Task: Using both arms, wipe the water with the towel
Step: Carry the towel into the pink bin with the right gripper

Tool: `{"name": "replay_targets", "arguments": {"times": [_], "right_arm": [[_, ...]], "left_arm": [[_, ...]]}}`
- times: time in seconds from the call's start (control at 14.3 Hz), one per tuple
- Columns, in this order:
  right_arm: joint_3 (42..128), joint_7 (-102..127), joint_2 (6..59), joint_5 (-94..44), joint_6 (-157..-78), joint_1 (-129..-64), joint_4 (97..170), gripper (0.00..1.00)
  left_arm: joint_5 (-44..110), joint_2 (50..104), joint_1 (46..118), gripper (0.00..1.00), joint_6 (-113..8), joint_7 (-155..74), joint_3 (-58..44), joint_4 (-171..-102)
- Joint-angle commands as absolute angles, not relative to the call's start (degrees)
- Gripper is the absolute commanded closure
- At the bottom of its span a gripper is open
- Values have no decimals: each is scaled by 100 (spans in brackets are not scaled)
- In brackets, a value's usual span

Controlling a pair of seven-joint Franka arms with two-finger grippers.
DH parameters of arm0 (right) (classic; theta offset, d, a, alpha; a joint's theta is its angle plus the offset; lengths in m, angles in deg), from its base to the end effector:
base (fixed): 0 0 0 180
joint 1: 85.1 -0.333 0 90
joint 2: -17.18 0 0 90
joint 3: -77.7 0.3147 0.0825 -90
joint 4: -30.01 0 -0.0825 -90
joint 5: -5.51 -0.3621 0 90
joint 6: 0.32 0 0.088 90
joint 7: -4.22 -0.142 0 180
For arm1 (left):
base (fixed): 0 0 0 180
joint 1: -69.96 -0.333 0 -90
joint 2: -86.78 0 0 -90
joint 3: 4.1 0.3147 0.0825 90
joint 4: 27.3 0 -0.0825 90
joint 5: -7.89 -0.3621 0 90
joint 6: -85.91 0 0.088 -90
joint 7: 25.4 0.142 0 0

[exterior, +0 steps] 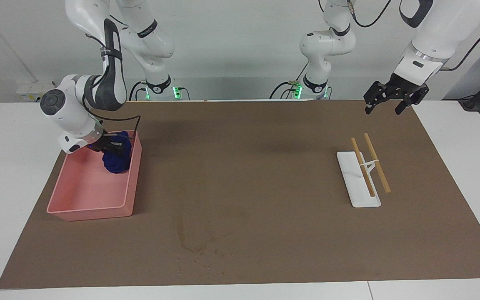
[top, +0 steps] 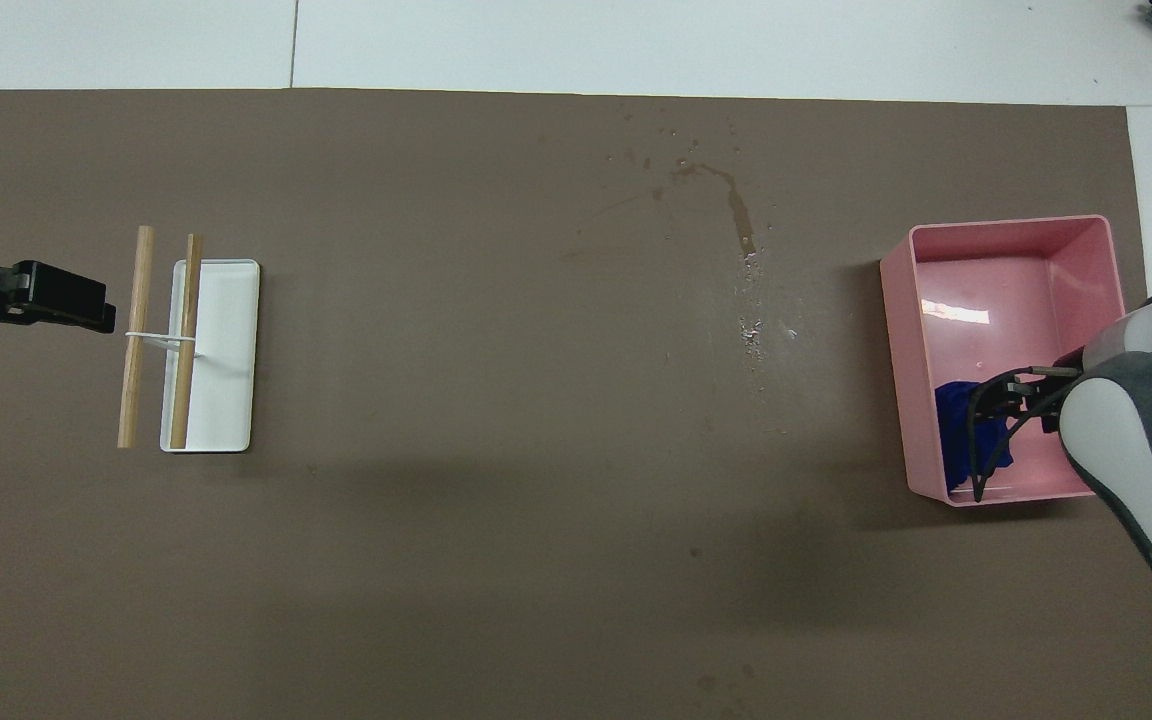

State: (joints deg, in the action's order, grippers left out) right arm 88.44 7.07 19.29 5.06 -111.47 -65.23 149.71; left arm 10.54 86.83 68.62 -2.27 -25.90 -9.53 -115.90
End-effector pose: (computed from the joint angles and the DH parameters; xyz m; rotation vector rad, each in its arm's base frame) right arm 0.4991 -0.0797 0.3682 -3.0906 0.1742 0.2840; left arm 0.5274 -0.0444 0.5970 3.0941 -0.0990 -0.0129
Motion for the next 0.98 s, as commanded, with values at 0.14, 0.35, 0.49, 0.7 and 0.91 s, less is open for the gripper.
{"name": "replay_targets", "arguments": {"times": [0.14, 0.35, 0.49, 0.7, 0.91], "right_arm": [[8921, 485, 1753, 999, -10194, -6822, 13621, 0], [8930, -95, 1762, 1017, -9824, -7155, 12882, 0], [8939, -420, 1780, 921, -9543, -7357, 12442, 0], [8938, -1053, 1824, 920, -9139, -7859, 11809, 0], [8939, -1151, 1815, 807, -9067, -7904, 11675, 0]], "left_arm": [[1088, 8845, 6820, 0, -365, -2619, -972, -11791], [1088, 8845, 6820, 0, -365, -2619, -972, -11791], [1088, 8845, 6820, 0, -365, -2619, -972, -11791], [1088, 8845, 6820, 0, -365, -2619, -972, -11791], [1088, 8845, 6820, 0, -365, -2619, -972, -11791]]}}
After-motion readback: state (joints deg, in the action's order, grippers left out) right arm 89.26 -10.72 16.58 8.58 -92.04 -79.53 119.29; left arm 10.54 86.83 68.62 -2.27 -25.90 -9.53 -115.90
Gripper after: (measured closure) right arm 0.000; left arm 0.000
